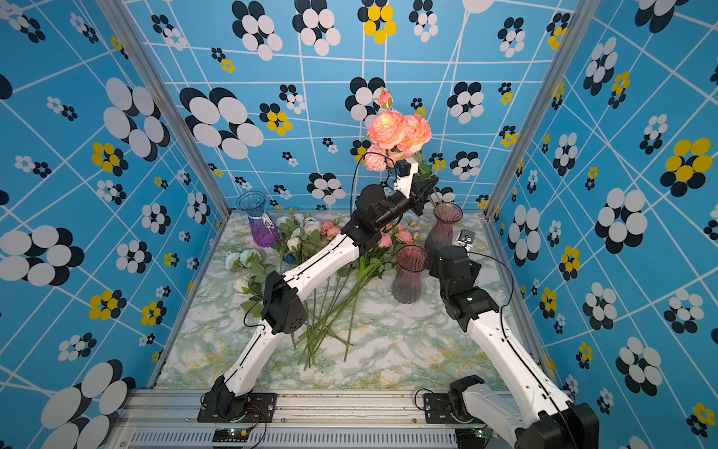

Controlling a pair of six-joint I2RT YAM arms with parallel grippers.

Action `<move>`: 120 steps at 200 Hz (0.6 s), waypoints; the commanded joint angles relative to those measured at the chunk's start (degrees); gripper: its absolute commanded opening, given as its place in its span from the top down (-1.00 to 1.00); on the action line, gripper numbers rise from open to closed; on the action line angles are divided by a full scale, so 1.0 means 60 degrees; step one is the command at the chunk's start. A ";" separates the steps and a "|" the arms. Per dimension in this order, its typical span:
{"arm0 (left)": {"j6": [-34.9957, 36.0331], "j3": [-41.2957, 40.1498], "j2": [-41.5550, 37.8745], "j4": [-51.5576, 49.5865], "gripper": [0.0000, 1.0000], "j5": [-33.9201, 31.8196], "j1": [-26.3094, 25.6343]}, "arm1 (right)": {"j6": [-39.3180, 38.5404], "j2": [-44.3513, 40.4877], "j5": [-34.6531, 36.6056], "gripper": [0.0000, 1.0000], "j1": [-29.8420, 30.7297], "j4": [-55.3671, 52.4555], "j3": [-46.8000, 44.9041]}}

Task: Place the pink flowers into the vase
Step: Adjust the vase at the center of the board.

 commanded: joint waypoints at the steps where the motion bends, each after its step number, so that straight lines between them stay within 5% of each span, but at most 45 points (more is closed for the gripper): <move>1: 0.0231 -0.0321 -0.0407 0.0577 1.00 -0.0375 0.0087 | 0.1141 0.0369 0.0161 -0.98 -0.0197 0.0768 -0.0298; 39: 0.0185 -0.0450 -0.0294 0.0680 1.00 -0.0401 0.0127 | 0.1848 0.1137 -0.1431 -0.99 -0.1984 0.0929 -0.0119; 120: 0.0126 -0.0177 0.0108 0.1126 1.00 -0.0598 0.0133 | 0.1629 0.1390 -0.2156 -0.98 -0.2846 0.1130 0.0016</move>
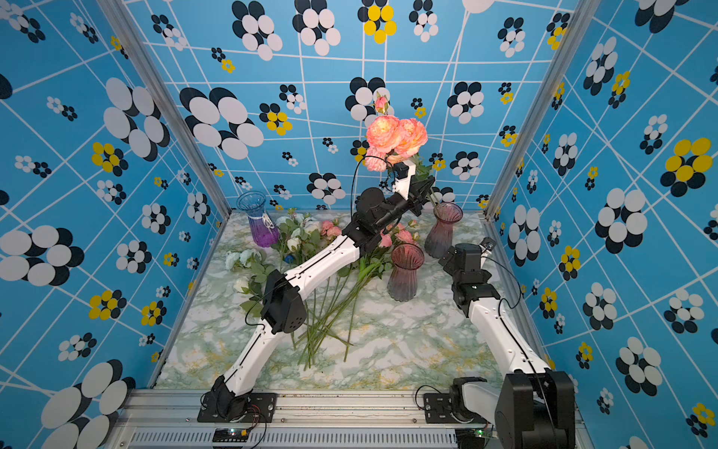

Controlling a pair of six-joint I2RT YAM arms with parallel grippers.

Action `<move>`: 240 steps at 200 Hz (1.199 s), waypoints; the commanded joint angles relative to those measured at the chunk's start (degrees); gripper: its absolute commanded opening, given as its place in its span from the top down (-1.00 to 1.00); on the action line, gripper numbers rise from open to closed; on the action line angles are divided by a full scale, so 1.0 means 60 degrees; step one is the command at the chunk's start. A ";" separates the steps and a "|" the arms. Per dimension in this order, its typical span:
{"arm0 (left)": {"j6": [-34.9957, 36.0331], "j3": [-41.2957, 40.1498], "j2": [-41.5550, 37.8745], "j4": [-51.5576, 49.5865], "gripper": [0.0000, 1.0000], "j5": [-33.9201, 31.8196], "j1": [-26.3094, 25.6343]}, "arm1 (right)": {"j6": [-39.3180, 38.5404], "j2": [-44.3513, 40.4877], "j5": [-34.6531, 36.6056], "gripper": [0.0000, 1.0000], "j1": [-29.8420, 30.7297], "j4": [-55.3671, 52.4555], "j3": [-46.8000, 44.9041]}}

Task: Place the pink flowers into the vase
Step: Adjust the vase at the center of the board.

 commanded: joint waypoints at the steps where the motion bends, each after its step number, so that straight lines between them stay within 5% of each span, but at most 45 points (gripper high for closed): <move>1: 0.0024 0.0230 0.0119 0.0589 1.00 -0.0254 0.0070 | 0.0239 0.0110 -0.0503 -0.99 -0.0348 0.0311 0.0126; 240: 0.0299 0.0843 0.1712 0.0974 1.00 -0.0942 -0.0237 | 0.0250 0.0416 -0.1879 -0.99 -0.0832 0.1378 -0.0381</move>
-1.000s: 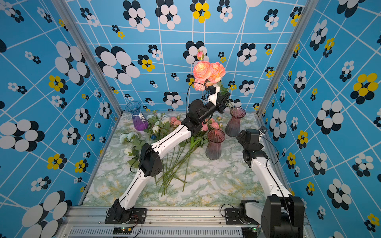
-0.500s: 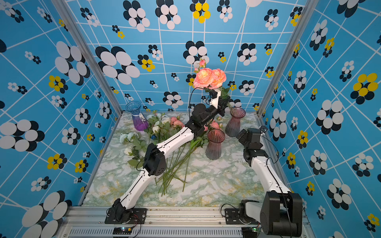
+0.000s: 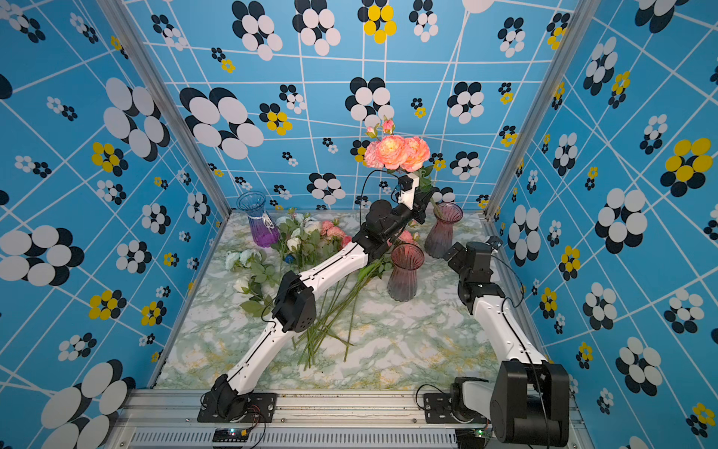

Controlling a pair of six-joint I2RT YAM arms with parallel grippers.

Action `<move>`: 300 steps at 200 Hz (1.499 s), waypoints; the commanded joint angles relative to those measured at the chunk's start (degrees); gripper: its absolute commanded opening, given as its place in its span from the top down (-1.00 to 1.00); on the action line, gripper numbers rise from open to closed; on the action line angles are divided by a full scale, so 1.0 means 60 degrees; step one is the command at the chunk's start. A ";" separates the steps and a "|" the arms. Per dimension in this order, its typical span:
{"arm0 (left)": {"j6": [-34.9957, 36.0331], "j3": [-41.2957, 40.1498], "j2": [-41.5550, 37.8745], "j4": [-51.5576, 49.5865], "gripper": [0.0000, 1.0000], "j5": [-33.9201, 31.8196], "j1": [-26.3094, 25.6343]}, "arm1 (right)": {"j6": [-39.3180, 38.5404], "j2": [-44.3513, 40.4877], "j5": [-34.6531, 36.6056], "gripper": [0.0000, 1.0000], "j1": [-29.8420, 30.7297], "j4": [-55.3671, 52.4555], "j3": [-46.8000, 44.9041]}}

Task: Place the pink flowers into the vase
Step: Adjust the vase at the center of the board.

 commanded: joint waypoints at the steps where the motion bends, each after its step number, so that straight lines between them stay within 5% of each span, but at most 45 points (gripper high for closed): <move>1: 0.0186 0.0354 0.0322 0.0413 1.00 -0.0202 -0.0100 | 0.0010 0.0060 -0.0255 -0.98 -0.0070 0.0278 -0.0234; 210: 0.0216 0.0412 0.0521 0.0140 0.51 -0.0316 -0.0109 | -0.0033 0.0357 -0.0701 -0.99 -0.0070 0.0592 -0.0302; 300: 0.0896 0.0994 0.0302 -0.1930 0.41 0.0042 -0.0160 | 0.0152 0.0405 -0.0955 -0.98 -0.0070 0.0746 -0.0413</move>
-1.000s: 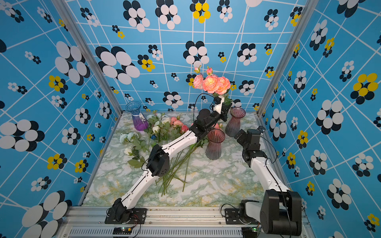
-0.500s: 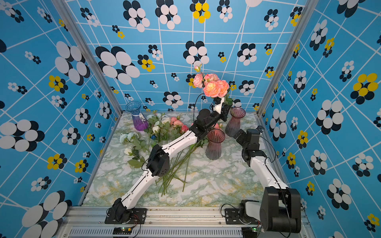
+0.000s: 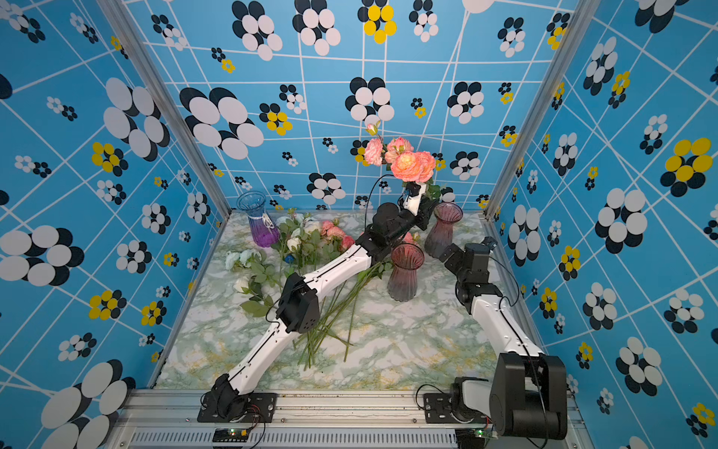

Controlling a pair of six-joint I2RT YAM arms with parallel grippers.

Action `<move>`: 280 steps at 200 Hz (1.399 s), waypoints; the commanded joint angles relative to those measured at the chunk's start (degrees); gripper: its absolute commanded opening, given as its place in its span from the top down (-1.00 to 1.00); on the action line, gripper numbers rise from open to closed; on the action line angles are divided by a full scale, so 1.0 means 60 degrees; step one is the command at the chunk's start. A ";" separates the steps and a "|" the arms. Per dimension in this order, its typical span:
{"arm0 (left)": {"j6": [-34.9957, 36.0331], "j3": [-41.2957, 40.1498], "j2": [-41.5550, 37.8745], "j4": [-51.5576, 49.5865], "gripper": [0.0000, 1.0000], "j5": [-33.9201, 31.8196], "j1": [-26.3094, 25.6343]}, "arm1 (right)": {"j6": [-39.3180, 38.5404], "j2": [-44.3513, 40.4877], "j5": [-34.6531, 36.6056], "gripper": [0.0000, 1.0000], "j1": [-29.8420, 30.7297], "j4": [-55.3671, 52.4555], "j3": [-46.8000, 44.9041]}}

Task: Place the pink flowers into the vase
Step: Adjust the vase at the center of the board, then pick up the flower at the center of the board.

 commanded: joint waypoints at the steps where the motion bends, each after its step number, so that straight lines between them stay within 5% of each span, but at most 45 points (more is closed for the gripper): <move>1: 0.0364 0.0420 -0.0063 -0.0564 0.41 0.0262 -0.0040 | 0.0138 0.0080 -0.0203 -0.98 -0.0063 0.0261 -0.0222; 91: 0.0733 0.0809 -0.0317 -0.2270 0.15 0.0340 -0.0095 | 0.0275 -0.0026 -0.0352 -0.98 -0.0070 0.0324 -0.0400; 173: 0.0966 0.0484 -0.0923 -0.2846 -0.37 0.0539 -0.0159 | 0.0288 -0.0229 -0.0440 -0.98 -0.0070 0.0269 -0.0501; 224: 0.1460 -0.1049 -0.2161 -0.2802 -1.00 0.0583 -0.0191 | 0.0343 -0.0413 -0.0477 -0.98 -0.0070 0.0162 -0.0537; 280: 0.2138 -0.4412 -0.4465 -0.2135 -0.99 0.0390 -0.0132 | 0.0360 -0.0666 -0.0600 -0.98 -0.0034 -0.0007 -0.0376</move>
